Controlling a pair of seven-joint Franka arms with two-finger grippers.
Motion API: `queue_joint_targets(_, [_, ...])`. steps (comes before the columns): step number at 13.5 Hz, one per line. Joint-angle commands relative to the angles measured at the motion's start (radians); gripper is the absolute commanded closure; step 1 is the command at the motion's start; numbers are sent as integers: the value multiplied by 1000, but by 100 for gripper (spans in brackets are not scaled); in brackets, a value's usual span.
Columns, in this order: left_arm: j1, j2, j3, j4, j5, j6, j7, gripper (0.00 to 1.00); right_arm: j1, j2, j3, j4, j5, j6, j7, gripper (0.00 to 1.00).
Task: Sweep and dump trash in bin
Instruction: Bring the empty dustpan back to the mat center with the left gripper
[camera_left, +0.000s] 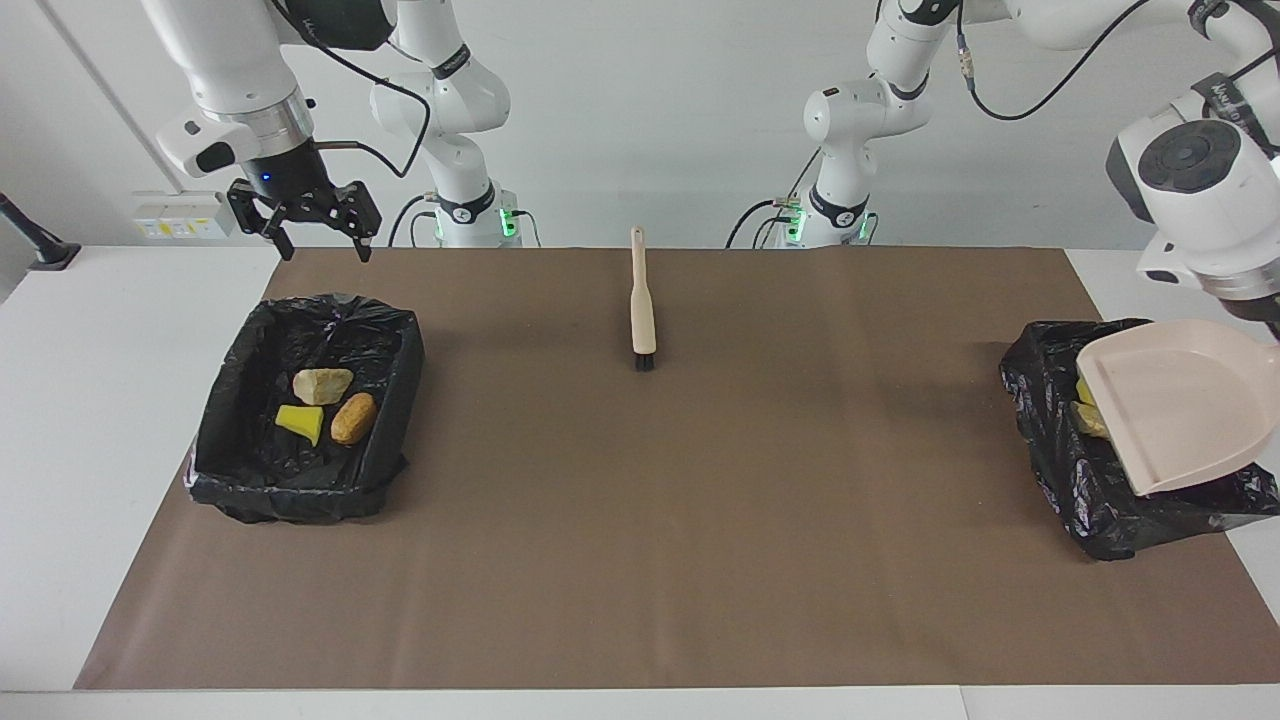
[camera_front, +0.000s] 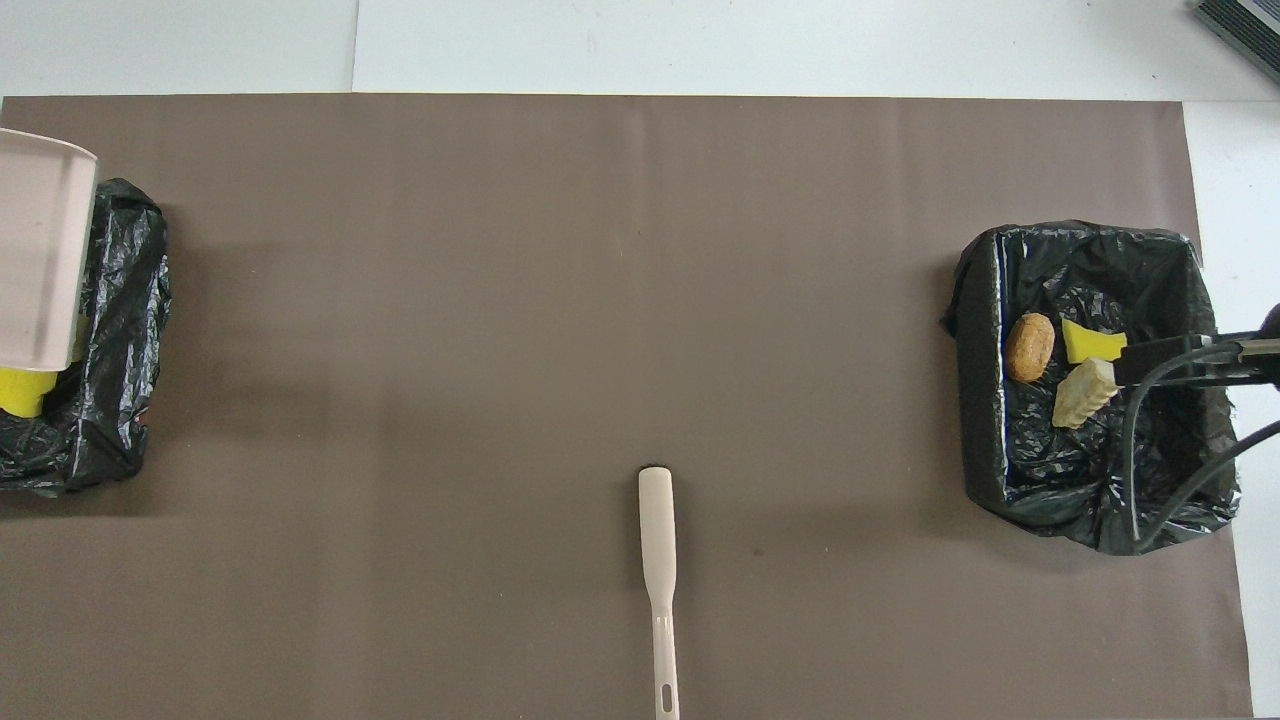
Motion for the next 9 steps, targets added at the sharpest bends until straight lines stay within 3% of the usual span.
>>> queue_joint_targets(1, [-95, 18, 15, -8, -75, -80, -138, 100, -20, 34, 1, 36, 14, -52, -34, 0])
queue_joint_targets(5, [-280, 128, 15, -6, -326, -157, -546, 100, -13, 46, 1, 65, 24, -61, -37, 0])
queue_joint_targets(9, [-411, 176, 15, -6, -603, -158, -856, 100, -12, 40, 1, 50, 23, -50, -112, 0])
